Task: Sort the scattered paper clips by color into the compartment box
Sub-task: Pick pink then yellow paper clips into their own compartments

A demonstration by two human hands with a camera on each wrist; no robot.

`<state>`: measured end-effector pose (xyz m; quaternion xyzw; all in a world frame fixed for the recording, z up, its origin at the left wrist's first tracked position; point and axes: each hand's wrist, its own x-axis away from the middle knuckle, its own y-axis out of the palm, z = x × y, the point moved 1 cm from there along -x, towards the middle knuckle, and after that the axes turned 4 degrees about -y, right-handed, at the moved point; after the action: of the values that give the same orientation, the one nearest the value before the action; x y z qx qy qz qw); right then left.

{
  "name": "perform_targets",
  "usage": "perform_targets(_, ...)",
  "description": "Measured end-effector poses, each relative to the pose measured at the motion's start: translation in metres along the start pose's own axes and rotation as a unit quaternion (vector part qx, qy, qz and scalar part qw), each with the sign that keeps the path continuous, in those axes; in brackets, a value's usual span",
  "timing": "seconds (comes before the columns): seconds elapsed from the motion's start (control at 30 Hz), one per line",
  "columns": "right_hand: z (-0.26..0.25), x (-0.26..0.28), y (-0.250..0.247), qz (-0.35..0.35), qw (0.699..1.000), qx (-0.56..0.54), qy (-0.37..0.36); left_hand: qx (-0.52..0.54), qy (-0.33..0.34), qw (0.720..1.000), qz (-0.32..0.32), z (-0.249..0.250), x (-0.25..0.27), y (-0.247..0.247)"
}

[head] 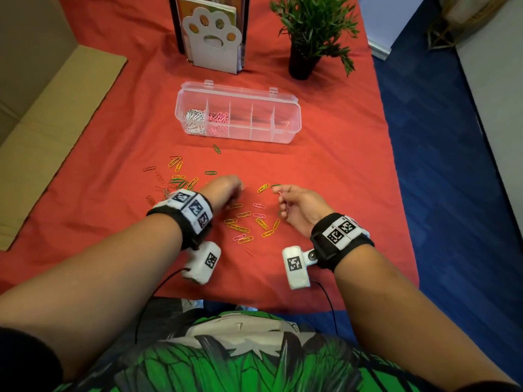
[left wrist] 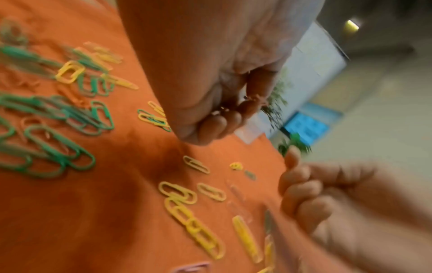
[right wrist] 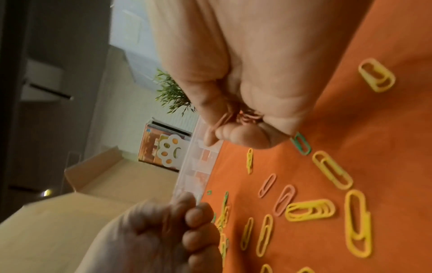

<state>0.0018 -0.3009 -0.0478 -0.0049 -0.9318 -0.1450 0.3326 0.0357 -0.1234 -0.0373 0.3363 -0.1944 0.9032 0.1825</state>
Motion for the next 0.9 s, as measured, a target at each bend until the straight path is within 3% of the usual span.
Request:
perform_targets(0.07,-0.001,0.000,0.006,0.001,0.997,-0.068,0.042,0.215,-0.041,0.974,-0.057,0.000,0.012,-0.006)
perform_targets(0.1,-0.001,-0.002,0.009,0.007,0.997,-0.063,0.053,0.267,-0.048,0.959,-0.083,-0.001,0.016,-0.011)
perform_targets(0.17,0.002,-0.011,0.015,0.041,0.993,0.102,0.035,0.297,-0.055,0.949,-0.094,-0.005,0.022,-0.017)
perform_targets(0.2,0.003,-0.014,0.020,0.053,0.969,0.243,0.013,0.294,-0.060,0.950,-0.093,-0.007,0.024,-0.018)
perform_targets(0.27,0.004,-0.020,0.027,0.062,0.871,0.485,-0.040,0.267,-0.076,0.958,-0.065,-0.010,0.023,-0.016)
perform_targets(0.33,0.007,-0.021,0.033,0.077,0.771,0.627,-0.081,0.178,-0.077,0.981,-0.019,-0.014,0.022,-0.011)
perform_targets(0.4,0.015,-0.023,0.040,0.071,0.682,0.718,-0.123,-0.042,-0.028,0.998,0.027,-0.022,0.018,-0.007)
perform_targets(0.47,0.020,-0.022,0.047,0.061,0.641,0.752,-0.140,-0.245,0.037,0.968,0.046,-0.030,0.020,-0.002)
perform_targets(0.53,0.022,-0.024,0.051,0.056,0.628,0.762,-0.145,-0.342,0.066,0.936,0.038,-0.036,0.023,0.003)
perform_targets(0.57,0.022,-0.026,0.050,0.050,0.631,0.762,-0.141,-0.380,0.074,0.921,0.034,-0.038,0.024,0.007)
perform_targets(0.63,0.018,-0.028,0.047,0.033,0.675,0.727,-0.122,-0.430,0.092,0.898,0.028,-0.041,0.025,0.011)
perform_targets(0.7,0.012,-0.027,0.039,0.037,0.770,0.628,-0.105,-0.460,0.101,0.882,0.028,-0.041,0.024,0.014)
perform_targets(0.77,0.008,-0.020,0.029,0.048,0.890,0.448,-0.070,-0.471,0.105,0.876,0.019,-0.042,0.024,0.015)
perform_targets(0.8,0.007,-0.015,0.025,0.048,0.933,0.352,-0.055,-0.472,0.104,0.875,0.012,-0.043,0.024,0.016)
perform_targets(0.9,0.008,-0.007,0.014,0.034,0.986,0.164,-0.020,-0.462,0.101,0.881,0.001,-0.043,0.025,0.017)
